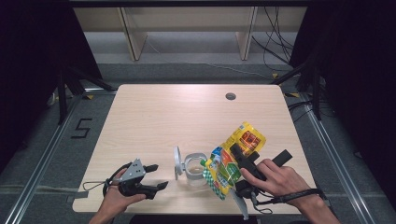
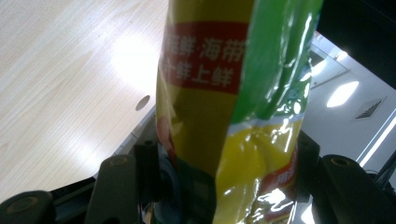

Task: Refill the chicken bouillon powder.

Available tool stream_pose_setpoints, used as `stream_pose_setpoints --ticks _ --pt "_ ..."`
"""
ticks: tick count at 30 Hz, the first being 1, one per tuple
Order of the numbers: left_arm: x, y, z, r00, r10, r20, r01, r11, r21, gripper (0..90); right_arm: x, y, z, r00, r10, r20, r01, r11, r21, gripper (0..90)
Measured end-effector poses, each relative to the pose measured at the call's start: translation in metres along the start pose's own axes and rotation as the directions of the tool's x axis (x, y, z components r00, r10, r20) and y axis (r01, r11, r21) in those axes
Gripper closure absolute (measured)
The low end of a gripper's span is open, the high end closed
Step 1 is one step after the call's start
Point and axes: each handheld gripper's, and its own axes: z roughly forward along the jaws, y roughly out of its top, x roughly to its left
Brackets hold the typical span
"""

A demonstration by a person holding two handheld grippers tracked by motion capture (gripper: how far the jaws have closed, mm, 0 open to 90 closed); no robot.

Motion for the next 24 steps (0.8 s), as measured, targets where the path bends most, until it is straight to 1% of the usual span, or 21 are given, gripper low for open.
stream_pose_setpoints --ticks 1,2,3,4,5,6,7,8,11,13,14,15,16,17,18,19,20,21,22,23,24 --pt "0.0001 0.0000 0.0000 1.0000 0.003 0.000 -0.003 1.0000 0.001 25.6 -0.0028 -0.0001 -0.0005 0.9990 -0.044 -0.011 0.044 0.999 0.010 46.6" --pt "0.0001 0.0002 0.0001 1.0000 0.009 0.002 -0.009 1.0000 -0.002 25.7 -0.0027 0.0004 -0.0003 0.9988 -0.048 -0.001 0.048 0.999 0.010 46.7" --pt "0.0004 0.0004 0.0004 0.9999 0.015 0.005 -0.015 0.9999 -0.005 25.6 -0.0032 0.0005 0.0001 0.9985 -0.054 -0.003 0.054 0.999 0.006 46.6" --pt "0.0000 0.0004 0.0003 1.0000 0.009 0.003 -0.009 0.9999 -0.007 25.7 -0.0041 0.0004 0.0004 0.9982 -0.057 -0.018 0.057 0.998 0.006 46.7" --pt "0.0011 0.0005 -0.0002 0.9998 0.019 0.000 -0.019 0.9998 0.004 25.7 -0.0046 0.0001 0.0008 0.9979 -0.062 -0.016 0.062 0.998 0.005 46.7" --pt "0.0000 0.0000 0.0001 1.0000 -0.001 -0.001 0.001 1.0000 0.001 25.6 -0.0058 -0.0003 0.0013 0.9971 -0.075 -0.013 0.075 0.997 0.002 46.7" --pt "0.0001 0.0000 0.0000 1.0000 0.001 -0.001 -0.001 1.0000 0.001 25.7 -0.0059 0.0001 0.0014 0.9970 -0.075 -0.015 0.076 0.997 0.003 46.7" --pt "0.0015 0.0001 -0.0009 0.9998 0.020 -0.008 -0.020 0.9996 0.018 25.7 -0.0052 0.0006 0.0013 0.9979 -0.064 -0.012 0.064 0.998 0.005 46.7" --pt "0.0016 0.0003 -0.0011 0.9998 0.019 -0.007 -0.018 0.9997 0.017 25.6 -0.0061 0.0004 0.0016 0.9973 -0.072 -0.011 0.072 0.997 0.001 46.7" --pt "0.0017 0.0005 -0.0011 0.9995 0.029 -0.007 -0.029 0.9994 0.016 25.6 -0.0096 0.0000 0.0022 0.9918 -0.128 -0.001 0.128 0.992 -0.015 46.7" --pt "0.0007 0.0003 -0.0006 0.9999 0.016 -0.004 -0.016 0.9999 0.005 25.7 -0.0095 0.0000 0.0022 0.9918 -0.128 -0.002 0.128 0.992 -0.015 46.7" --pt "0.0009 0.0006 -0.0007 0.9998 0.020 0.001 -0.020 0.9998 0.003 25.6 -0.0095 -0.0002 0.0021 0.9920 -0.126 -0.001 0.126 0.992 -0.015 46.7" --pt "0.0000 0.0004 -0.0006 1.0000 0.003 -0.001 -0.003 1.0000 0.004 25.7 -0.0093 -0.0006 0.0018 0.9918 -0.128 0.007 0.128 0.992 -0.012 46.7" --pt "-0.0001 0.0004 -0.0009 1.0000 0.003 -0.005 -0.003 1.0000 0.006 25.6 -0.0087 -0.0013 0.0017 0.9927 -0.121 0.001 0.121 0.993 -0.008 46.8" --pt "0.0000 0.0004 -0.0009 1.0000 0.003 -0.004 -0.003 1.0000 0.006 25.6 -0.0070 -0.0010 0.0010 0.9953 -0.096 -0.012 0.096 0.995 0.001 46.7" --pt "0.0001 0.0002 -0.0008 1.0000 0.003 -0.004 -0.003 1.0000 0.006 25.7 -0.0078 -0.0013 0.0014 0.9938 -0.111 -0.012 0.111 0.994 -0.008 46.8" --pt "0.0013 0.0002 -0.0007 0.9998 0.017 -0.008 -0.017 0.9997 0.015 25.7 -0.0077 -0.0010 0.0014 0.9939 -0.109 -0.013 0.109 0.994 -0.015 46.8" --pt "0.0001 0.0001 0.0000 1.0000 0.003 0.001 -0.003 1.0000 0.001 25.7 -0.0073 -0.0007 0.0006 0.9944 -0.105 -0.006 0.105 0.994 -0.012 46.8" --pt "0.0002 0.0004 0.0002 0.9999 0.013 0.003 -0.013 0.9999 -0.006 25.7 -0.0081 -0.0008 0.0002 0.9931 -0.117 0.000 0.117 0.993 -0.013 46.8" --pt "0.0002 0.0005 -0.0001 0.9999 0.015 0.003 -0.015 0.9999 -0.003 25.7 -0.0086 -0.0010 0.0005 0.9936 -0.113 -0.006 0.112 0.994 -0.010 46.8" --pt "0.0002 0.0006 -0.0001 0.9999 0.016 0.003 -0.016 0.9999 -0.003 25.7 -0.0089 -0.0016 0.0014 0.9929 -0.119 -0.007 0.119 0.993 -0.014 46.8"
